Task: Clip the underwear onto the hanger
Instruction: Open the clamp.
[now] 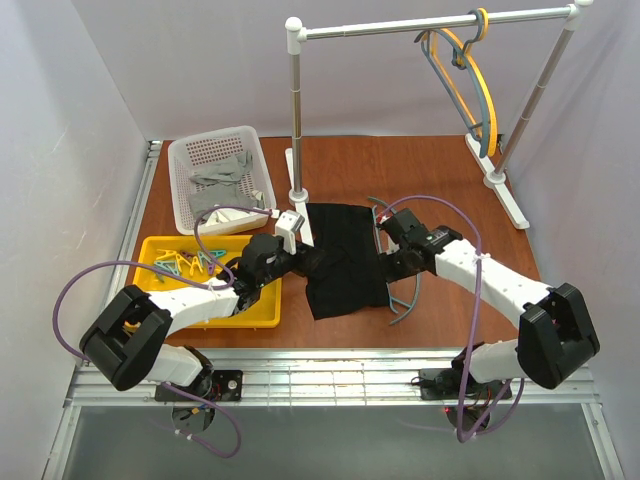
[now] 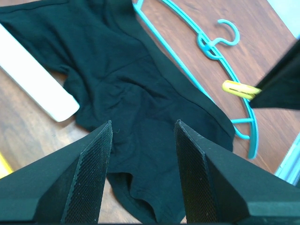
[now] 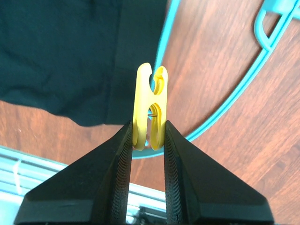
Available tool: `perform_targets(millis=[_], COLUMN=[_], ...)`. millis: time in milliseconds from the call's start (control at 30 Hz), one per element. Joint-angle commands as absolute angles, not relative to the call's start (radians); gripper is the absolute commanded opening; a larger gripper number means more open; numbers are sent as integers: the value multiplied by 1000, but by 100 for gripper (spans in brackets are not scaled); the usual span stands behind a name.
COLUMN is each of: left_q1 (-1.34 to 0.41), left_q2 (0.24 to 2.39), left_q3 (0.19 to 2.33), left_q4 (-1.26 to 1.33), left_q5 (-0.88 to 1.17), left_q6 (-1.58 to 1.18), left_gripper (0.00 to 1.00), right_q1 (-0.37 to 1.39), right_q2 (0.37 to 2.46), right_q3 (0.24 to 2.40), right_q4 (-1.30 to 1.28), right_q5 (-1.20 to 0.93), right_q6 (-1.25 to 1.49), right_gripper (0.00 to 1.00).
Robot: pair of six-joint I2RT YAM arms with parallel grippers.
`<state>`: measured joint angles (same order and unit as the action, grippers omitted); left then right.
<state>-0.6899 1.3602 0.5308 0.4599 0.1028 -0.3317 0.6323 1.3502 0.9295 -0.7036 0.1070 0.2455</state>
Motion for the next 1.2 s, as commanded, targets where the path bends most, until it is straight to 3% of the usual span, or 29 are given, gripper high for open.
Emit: perform_targets(millis=[0,433,1167], left_q1=[-689,-692,-885], left_q2=[1364,1404,1568], left_q3=[515,522,565], left_q4=[494,531,678], left_q5=[184,270,215], left_q6=[-291,-278,-198], left_gripper=[48,48,49], right_q1=[574,502,474], right_q2=[1370,1489,1519], right_q3=[966,976,1017], right_q4=[-784,-759,-792], right_q5=[8,-198,-103], right_q6=[158,83,64], right_gripper=[19,17,16])
